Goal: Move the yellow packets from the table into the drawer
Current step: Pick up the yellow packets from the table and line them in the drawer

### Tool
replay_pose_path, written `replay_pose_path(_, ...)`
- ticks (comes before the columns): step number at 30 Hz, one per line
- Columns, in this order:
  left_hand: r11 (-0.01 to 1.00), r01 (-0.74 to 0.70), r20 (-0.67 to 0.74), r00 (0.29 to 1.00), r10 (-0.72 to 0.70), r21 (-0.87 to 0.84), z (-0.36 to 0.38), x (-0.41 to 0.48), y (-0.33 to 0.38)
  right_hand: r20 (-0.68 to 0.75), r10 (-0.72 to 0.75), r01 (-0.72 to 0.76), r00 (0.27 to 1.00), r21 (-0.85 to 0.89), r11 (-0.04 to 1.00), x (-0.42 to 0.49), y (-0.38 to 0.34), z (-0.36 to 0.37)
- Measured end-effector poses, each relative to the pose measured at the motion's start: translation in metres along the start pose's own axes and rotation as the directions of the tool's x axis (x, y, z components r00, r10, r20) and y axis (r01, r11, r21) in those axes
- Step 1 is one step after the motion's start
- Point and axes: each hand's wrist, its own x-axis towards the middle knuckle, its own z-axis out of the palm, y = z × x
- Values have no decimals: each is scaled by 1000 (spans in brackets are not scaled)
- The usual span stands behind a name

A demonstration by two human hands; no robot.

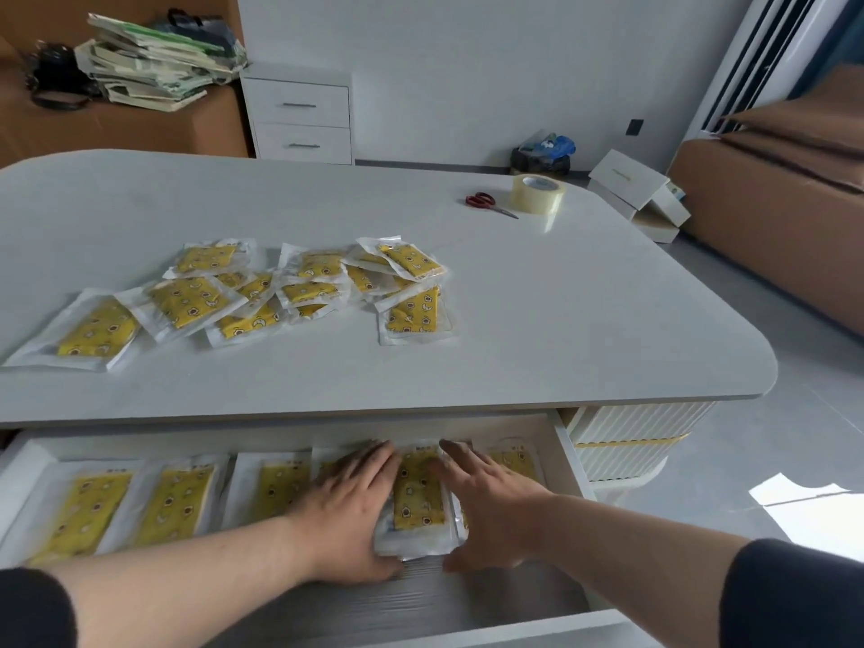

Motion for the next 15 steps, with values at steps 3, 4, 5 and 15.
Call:
replay_pose_path(3, 1000, 4, -7, 1000, -4, -11, -1, 2, -1, -25, 30, -29, 999, 29, 999, 4, 1, -1)
replay_pose_path(4, 1000, 7, -8, 1000, -8, -11, -1, 2, 0, -28, 40, -39, 999, 43, 998, 5, 1, -1)
replay_pose_path(5, 1000, 13, -12, 1000, -13, -10, -2, 2, 0, -30, 47, -45, 998, 59, 997, 6, 0, -1)
replay_pose_path(15, 998, 28, 26, 999, -30, 53, -2, 0, -5, -8, 72, -71, 997, 87, 994, 7, 1, 1)
